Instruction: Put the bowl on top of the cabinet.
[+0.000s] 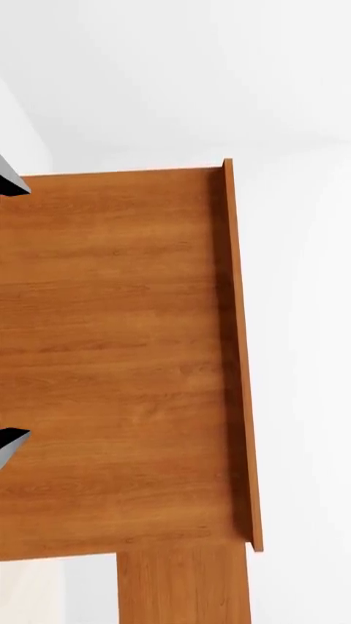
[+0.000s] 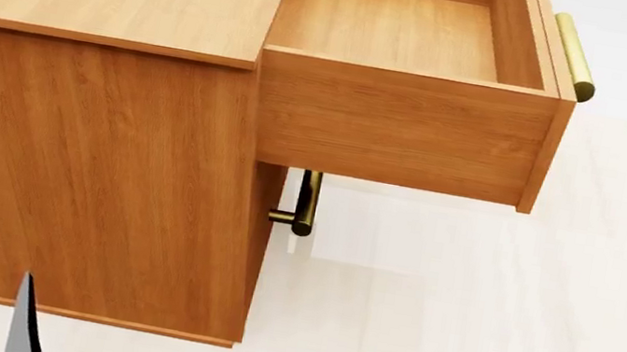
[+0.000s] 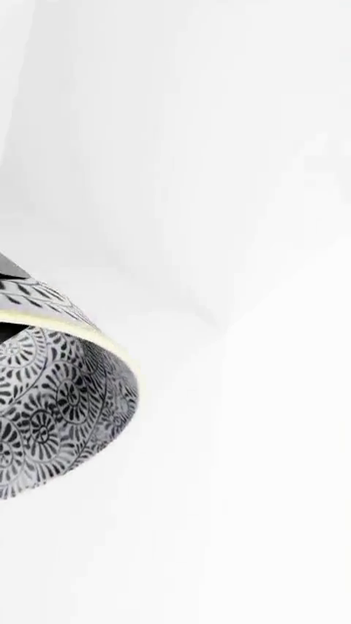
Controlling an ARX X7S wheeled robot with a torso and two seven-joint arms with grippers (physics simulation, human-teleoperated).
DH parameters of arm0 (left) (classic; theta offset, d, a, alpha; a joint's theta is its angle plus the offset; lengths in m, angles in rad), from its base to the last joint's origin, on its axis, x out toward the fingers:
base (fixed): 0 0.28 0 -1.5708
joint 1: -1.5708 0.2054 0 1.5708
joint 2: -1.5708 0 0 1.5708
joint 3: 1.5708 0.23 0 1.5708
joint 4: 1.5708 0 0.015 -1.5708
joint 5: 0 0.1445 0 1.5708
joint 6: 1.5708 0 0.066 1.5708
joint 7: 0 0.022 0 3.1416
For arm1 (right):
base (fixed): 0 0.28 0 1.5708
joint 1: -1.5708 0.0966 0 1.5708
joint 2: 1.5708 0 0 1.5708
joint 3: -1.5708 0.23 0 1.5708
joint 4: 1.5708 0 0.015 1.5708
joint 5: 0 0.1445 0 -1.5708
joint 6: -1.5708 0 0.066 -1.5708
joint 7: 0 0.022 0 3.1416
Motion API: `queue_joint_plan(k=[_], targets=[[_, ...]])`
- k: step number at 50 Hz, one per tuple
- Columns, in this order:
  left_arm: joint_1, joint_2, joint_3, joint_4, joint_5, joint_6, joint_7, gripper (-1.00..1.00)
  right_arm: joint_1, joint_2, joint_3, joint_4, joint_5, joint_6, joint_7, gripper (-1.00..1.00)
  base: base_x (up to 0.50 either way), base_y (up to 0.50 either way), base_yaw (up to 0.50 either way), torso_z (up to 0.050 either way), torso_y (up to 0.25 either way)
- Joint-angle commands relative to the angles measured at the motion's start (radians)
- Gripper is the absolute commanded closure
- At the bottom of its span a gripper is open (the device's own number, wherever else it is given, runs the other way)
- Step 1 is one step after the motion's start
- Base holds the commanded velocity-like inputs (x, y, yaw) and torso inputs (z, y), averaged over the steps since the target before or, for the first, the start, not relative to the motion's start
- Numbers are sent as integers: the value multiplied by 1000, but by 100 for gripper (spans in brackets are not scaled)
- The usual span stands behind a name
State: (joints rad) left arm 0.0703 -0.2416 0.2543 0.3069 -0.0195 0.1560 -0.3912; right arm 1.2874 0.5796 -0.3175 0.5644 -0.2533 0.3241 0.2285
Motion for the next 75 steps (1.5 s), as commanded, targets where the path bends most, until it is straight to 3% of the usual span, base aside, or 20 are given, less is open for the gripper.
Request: queue_joint_plan(k=[1,10,19,24,34,39,44,51,62,75], targets=[[6,-3,-10,0,-16,45,11,-100,245,-104,-12,-9,-31,-37,-28,100,0,0,0,0,0],[7,-7,-10,2,-22,45,7,-100,398,-274,-101,182,-13,-259,-43,100,0,0,0,0,0],[8,-14,-15,9,-40,42,4,-100,588,-491,-174,527,16,-517,-76,100,0,0,0,0,0],[7,-19,-20,10,-52,42,3,-100,650,-576,-214,566,33,-540,-124,100,0,0,0,0,3],[14,-21,-13,17,-59,43,1,-100,770,-579,-667,464,461,-476,-84,100,0,0,0,0,0],[15,-23,-12,17,-67,43,1,-100,867,-579,-973,478,791,-495,-23,100,0,0,0,0,0],[21,-26,-8,24,-70,43,1,-100,928,-579,-1095,449,1156,-457,-18,100,0,0,0,0,0],[22,-33,-16,47,-94,30,0,-100,949,-580,-1190,408,1533,-468,-28,100,0,0,0,0,0],[26,-45,-31,63,-134,30,0,-100,978,-580,-1249,415,1870,-507,7,100,0,0,0,0,1],[34,-57,-38,72,-149,32,-4,-100,983,-580,-1272,244,2235,-669,141,100,0,0,0,0,0]])
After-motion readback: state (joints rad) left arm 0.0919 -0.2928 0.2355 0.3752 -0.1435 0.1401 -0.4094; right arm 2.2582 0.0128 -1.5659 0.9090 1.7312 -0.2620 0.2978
